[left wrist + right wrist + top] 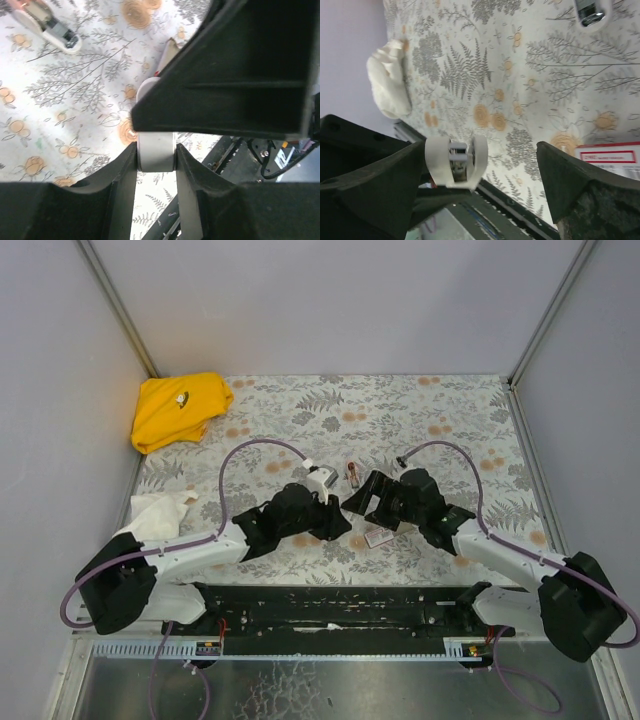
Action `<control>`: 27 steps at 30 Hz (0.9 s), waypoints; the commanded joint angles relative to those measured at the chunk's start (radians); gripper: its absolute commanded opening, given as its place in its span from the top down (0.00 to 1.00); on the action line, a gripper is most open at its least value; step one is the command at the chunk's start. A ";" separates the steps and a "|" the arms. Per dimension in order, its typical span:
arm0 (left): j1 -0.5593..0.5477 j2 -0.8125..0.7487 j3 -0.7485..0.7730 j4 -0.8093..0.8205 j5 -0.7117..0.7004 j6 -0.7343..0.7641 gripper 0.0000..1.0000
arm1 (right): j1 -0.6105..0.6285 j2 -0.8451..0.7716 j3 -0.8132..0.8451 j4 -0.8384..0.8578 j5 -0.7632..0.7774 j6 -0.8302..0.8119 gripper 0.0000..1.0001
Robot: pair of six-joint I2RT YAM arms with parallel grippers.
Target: Load the staples into the stapler
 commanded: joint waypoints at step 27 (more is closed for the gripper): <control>0.080 0.242 0.138 -0.290 -0.371 -0.021 0.24 | -0.002 -0.136 0.122 -0.403 0.416 -0.545 0.10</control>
